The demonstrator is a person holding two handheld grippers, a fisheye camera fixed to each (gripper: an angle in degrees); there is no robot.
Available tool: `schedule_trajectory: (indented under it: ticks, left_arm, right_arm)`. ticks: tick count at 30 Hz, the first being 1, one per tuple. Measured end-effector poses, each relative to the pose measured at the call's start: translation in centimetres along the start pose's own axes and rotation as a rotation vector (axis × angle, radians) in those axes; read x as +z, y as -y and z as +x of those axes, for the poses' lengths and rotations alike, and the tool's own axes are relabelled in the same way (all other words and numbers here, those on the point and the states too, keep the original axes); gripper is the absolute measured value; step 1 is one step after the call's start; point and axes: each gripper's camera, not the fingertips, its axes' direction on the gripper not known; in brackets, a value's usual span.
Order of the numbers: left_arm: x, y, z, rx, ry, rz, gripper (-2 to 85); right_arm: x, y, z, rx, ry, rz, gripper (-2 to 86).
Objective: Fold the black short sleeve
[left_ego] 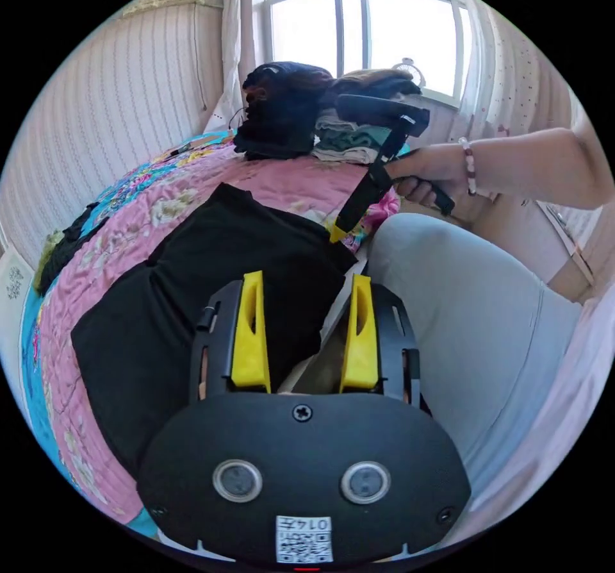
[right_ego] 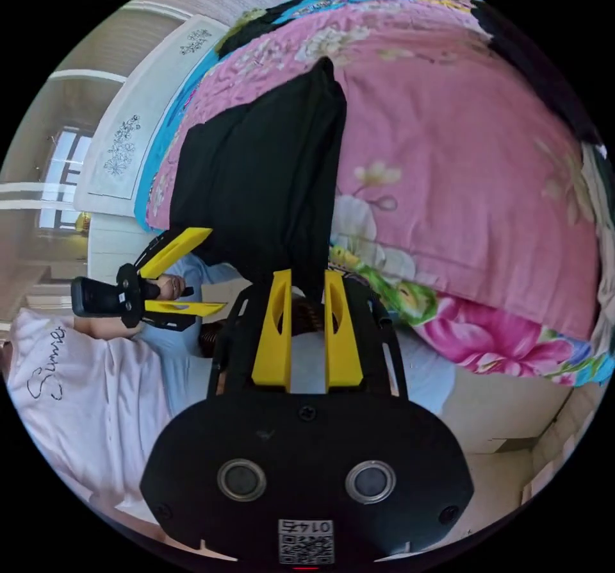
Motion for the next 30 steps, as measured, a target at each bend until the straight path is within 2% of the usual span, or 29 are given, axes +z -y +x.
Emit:
schedule_trajectory:
  ticks: [3,10,14,16,18,21,25,27,30]
  left_arm:
    - [1.9,1.3,0.7,0.037,-0.013,-0.033,18.1]
    - [5.0,3.7,-0.2,0.034,-0.04,-0.117,16.9]
    - [4.1,4.6,-2.9,-0.084,0.029,-0.123,4.9]
    - [3.5,4.6,-4.4,-0.126,0.031,-0.116,4.0]
    - [3.0,4.6,-6.3,-0.169,-0.021,-0.122,3.6]
    - [2.1,4.5,-7.9,-0.186,-0.032,-0.099,3.5]
    - [0.7,4.6,-9.8,-0.203,-0.031,-0.08,3.4]
    - [-0.8,4.5,-11.5,-0.233,-0.031,-0.05,3.3]
    - [-4.0,4.0,-15.0,-0.316,-0.014,0.02,3.2]
  right_arm:
    - [0.1,0.6,1.6,0.001,0.073,-0.02,2.1]
    - [-3.9,-0.2,1.4,-0.118,0.335,0.095,0.5]
    - [-5.3,0.1,2.1,-0.18,0.465,0.156,1.9]
    - [-6.1,0.5,3.0,-0.186,0.457,0.232,4.1]
    - [-7.0,1.5,5.3,-0.038,0.362,0.404,11.9]
    - [-6.1,4.4,8.0,0.113,0.346,0.489,15.9]
    - [-4.0,8.7,8.8,0.156,0.419,0.464,12.0]
    - [-3.4,10.8,8.0,0.154,0.475,0.419,6.2]
    - [-4.6,12.4,4.8,0.064,0.431,0.425,3.5]
